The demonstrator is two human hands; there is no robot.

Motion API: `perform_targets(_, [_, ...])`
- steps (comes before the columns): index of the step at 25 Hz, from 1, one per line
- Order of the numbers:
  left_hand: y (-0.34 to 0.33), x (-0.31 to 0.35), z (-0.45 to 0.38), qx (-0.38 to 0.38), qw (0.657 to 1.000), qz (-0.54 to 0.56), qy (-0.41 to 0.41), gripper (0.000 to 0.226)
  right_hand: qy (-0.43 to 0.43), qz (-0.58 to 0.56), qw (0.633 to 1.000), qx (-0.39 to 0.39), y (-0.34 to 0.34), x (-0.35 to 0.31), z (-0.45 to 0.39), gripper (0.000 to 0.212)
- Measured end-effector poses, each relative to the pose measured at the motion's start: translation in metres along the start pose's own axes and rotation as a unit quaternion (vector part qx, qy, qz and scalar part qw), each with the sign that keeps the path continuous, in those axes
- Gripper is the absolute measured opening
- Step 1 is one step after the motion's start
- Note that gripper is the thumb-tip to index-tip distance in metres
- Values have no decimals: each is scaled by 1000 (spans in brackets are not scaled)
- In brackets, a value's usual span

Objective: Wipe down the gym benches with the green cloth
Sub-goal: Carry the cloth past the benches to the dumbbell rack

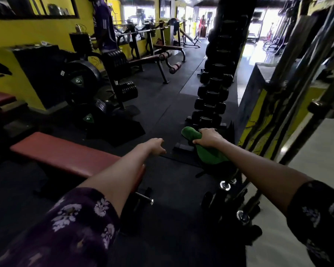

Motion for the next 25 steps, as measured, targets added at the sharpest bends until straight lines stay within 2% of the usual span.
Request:
perform_targets(5, [28, -6, -129, -14, 999, -42, -10, 60, -15, 2, 1000, 4, 13, 16, -119, 49])
perform_targets(9, [62, -3, -233, -38, 997, -59, -22, 61, -58, 6, 998, 5, 28, 37, -211, 48])
perform_targets(12, [101, 6, -298, -13, 998, -40, -38, 54, -74, -8, 997, 31, 52, 50, -267, 47])
perform_targets(17, [100, 38, -381, -67, 992, -65, -85, 56, -137, 9, 991, 0, 57, 93, -341, 48])
perform_targets(21, [119, 53, -453, -60, 992, -57, -95, 48, -140, 12, 990, 21, 75, 122, -401, 46])
perform_targets(25, [154, 106, -522, -31, 988, -57, -143, 44, -162, 6, 986, 41, 110, 167, -460, 51])
Point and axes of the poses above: each hand's wrist, its own z-axis away from the middle knuckle, its own y-axis out of the back of the hand, x = y × z, the point moved 8 cm from there along -z, towards the middle knuckle, and after that the axes turned 3 degrees about x, right-handed, at the moved point
